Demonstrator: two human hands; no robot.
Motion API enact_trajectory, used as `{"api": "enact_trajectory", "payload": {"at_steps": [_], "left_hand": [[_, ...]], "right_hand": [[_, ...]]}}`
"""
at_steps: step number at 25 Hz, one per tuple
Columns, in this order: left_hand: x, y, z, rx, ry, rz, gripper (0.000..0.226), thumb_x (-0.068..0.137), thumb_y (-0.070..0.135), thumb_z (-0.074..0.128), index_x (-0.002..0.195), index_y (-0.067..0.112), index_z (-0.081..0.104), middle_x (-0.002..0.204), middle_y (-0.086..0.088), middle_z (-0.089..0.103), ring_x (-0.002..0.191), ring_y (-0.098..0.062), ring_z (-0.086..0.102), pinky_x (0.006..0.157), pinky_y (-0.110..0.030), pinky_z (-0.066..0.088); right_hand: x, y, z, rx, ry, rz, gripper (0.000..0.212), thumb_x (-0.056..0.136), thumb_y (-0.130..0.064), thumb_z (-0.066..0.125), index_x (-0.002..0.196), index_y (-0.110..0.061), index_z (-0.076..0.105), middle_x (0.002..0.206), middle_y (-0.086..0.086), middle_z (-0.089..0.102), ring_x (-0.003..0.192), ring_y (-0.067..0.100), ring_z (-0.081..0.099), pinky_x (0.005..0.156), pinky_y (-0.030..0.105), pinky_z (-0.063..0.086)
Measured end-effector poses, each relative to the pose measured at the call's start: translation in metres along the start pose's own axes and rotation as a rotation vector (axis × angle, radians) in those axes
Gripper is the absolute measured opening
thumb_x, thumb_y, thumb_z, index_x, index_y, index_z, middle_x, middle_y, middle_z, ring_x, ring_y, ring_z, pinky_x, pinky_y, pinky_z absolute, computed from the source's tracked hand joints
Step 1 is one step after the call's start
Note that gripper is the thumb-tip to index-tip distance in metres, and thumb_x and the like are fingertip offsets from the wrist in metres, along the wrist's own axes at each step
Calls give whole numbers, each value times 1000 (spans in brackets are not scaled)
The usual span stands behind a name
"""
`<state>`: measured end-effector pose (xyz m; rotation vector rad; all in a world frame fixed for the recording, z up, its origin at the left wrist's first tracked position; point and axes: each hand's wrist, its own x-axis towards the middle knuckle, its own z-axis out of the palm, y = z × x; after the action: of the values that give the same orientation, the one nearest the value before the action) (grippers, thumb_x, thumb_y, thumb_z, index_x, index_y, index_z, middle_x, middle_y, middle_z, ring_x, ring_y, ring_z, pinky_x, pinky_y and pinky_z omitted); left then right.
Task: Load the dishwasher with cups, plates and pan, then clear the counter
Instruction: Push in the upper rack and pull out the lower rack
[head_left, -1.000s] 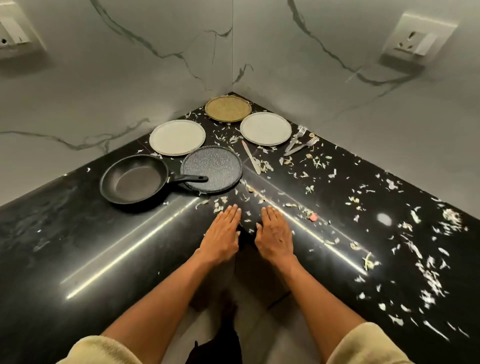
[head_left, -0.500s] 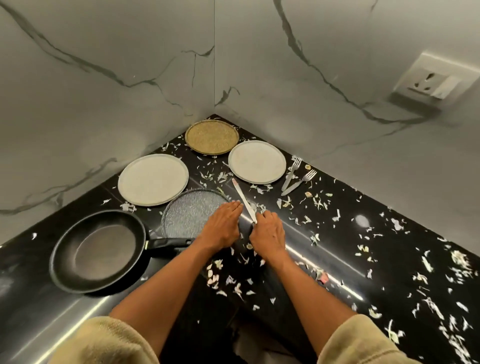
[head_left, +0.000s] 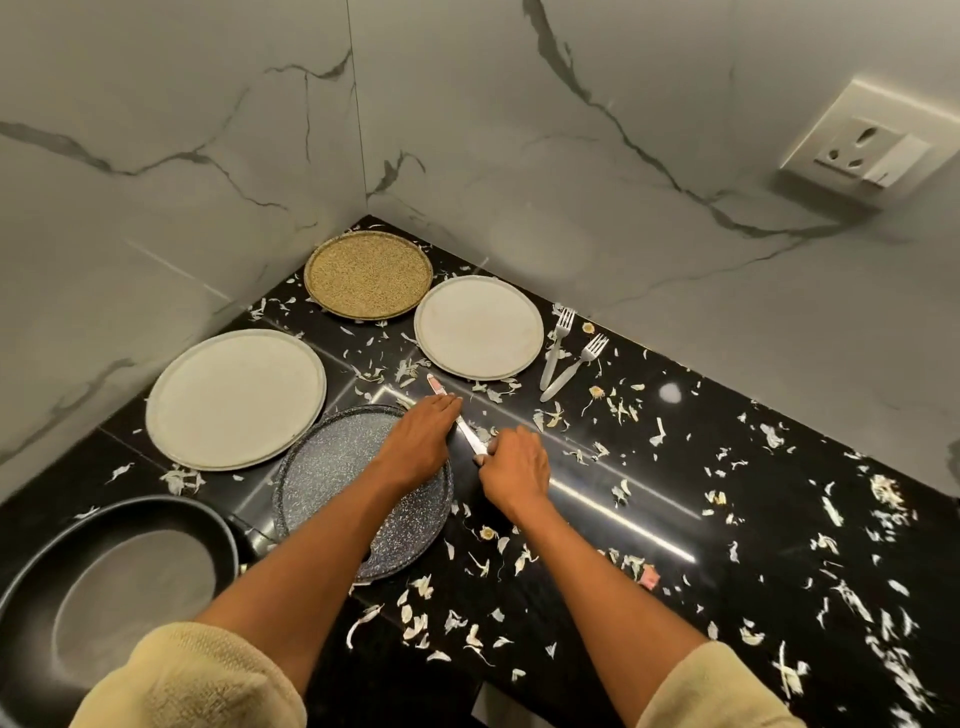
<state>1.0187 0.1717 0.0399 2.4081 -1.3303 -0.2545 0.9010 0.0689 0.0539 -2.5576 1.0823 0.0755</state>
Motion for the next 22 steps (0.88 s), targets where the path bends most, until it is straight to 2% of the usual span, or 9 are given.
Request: {"api": "enact_trajectory", "payload": {"at_steps": [3,5,7,9,14,16,18,22], "left_hand": [[7,0,2,-5,38,26,48,96,0,46,144,7,46,147,-13,49,139,-28,39,116,-41,30],[13,-3,3,14,33,53,33,93,0,53,124,8,61,126,-11,64,120,-25,52,104,-41,45],[17,-5,1,35,32,61,19,90,2,60,106,9,68,109,-6,68,104,-20,52,89,-39,49],[20,-7,-1,46,33,56,13,88,4,65,98,10,72,106,-6,70,101,-20,54,85,-38,50],[27,-15,-6,56,22,49,7,87,12,72,92,16,73,92,0,68,90,-15,53,77,-31,49],[28,-18,-5,50,31,36,7,87,11,73,90,17,73,89,0,65,87,-15,54,72,-28,43],[28,-18,-7,38,39,39,9,86,10,74,93,17,75,89,-2,64,86,-17,55,70,-26,39],[31,-17,-15,-22,7,64,13,86,15,75,98,16,77,93,-5,61,83,-19,56,70,-28,44]], "right_hand": [[4,-2,-2,-7,-41,46,29,91,-36,71,103,-10,68,117,10,60,114,30,53,98,40,45],[4,0,-3,-16,-62,67,33,90,-38,72,105,-10,68,119,11,61,115,31,54,99,40,45],[3,3,-2,-13,-68,82,32,89,-37,73,105,-10,69,118,9,61,115,30,54,98,40,45],[1,7,-1,5,-52,88,27,89,-32,73,106,-12,68,118,7,60,116,29,54,98,39,44],[-4,9,-3,42,-19,83,23,89,-29,74,106,-15,69,115,5,61,113,26,53,98,37,43],[-5,9,-2,70,-22,94,20,87,-30,76,102,-17,69,114,3,61,113,24,52,98,37,43],[-5,11,-2,110,-15,108,19,86,-32,78,98,-20,69,112,2,61,113,23,51,97,36,43],[-5,11,-1,105,4,114,21,86,-33,77,101,-20,70,112,2,61,111,23,51,97,35,42]]}}
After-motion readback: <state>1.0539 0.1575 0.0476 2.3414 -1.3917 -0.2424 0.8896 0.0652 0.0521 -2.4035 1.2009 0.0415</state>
